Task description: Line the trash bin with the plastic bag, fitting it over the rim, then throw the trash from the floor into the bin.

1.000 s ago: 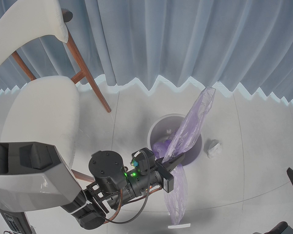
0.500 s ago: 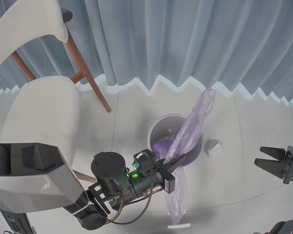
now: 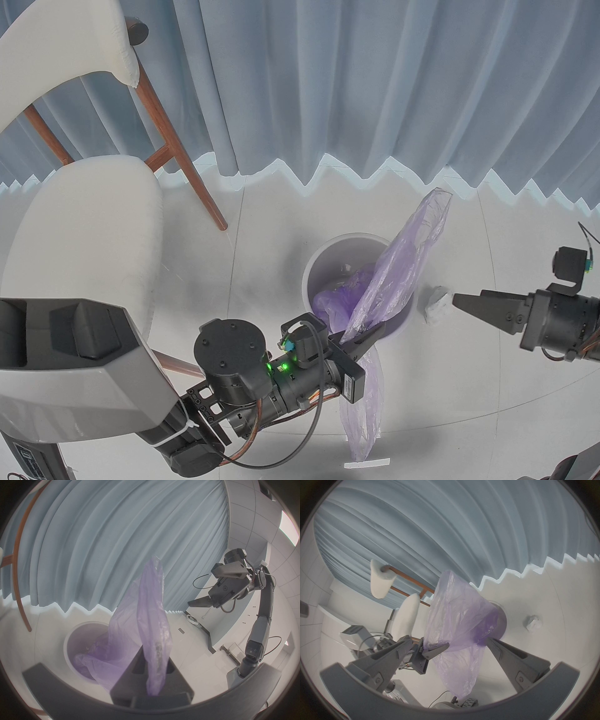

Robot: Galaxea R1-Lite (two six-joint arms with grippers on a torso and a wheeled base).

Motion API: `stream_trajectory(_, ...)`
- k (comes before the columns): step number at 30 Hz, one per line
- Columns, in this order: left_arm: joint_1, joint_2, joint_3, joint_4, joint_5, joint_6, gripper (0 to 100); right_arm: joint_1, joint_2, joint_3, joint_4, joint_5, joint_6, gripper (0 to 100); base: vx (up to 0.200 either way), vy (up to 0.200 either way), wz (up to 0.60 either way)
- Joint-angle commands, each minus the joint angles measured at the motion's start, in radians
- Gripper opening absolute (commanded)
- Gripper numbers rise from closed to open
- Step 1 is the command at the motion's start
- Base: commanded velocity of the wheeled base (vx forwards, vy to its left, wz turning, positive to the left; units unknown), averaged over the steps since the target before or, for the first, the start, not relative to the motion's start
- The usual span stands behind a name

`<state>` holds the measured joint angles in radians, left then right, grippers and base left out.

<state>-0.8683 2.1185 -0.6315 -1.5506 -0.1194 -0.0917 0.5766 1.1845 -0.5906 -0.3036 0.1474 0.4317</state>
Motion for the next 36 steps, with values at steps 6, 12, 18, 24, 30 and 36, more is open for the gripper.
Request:
stream_trajectory(6, -0.005, 0.001, -0.004, 0.000, 0.018, 0.001, 0, 0.149, 0.227, -0.095, -0.035, -0.135, 0.024, 100, 0.000, 0.000, 0.00)
stream_trajectory(12, -0.005, -0.003, -0.004, 0.000, 0.020, 0.001, 0, 0.164, 0.296, -0.164, -0.035, -0.174, 0.039, 100, 0.000, 0.000, 0.00)
stream_trajectory(18, 0.000, -0.003, -0.004, 0.000, 0.026, 0.001, 0, 0.157, 0.311, -0.178, -0.055, -0.204, 0.055, 100, 0.000, 0.000, 0.00)
stream_trajectory(24, 0.002, -0.003, -0.005, 0.000, 0.027, 0.001, 0, 0.126, 0.310, -0.161, -0.083, -0.212, 0.056, 100, 0.000, 0.000, 0.00)
stream_trajectory(30, -0.005, -0.006, -0.004, 0.000, 0.027, 0.001, 0, 0.081, 0.307, -0.135, -0.123, -0.210, 0.052, 100, 0.000, 0.000, 0.00)
stream_trajectory(36, -0.003, -0.008, -0.004, 0.000, 0.027, 0.004, 0, 0.080, 0.371, -0.207, -0.140, -0.216, 0.058, 100, 0.000, 0.000, 0.00)
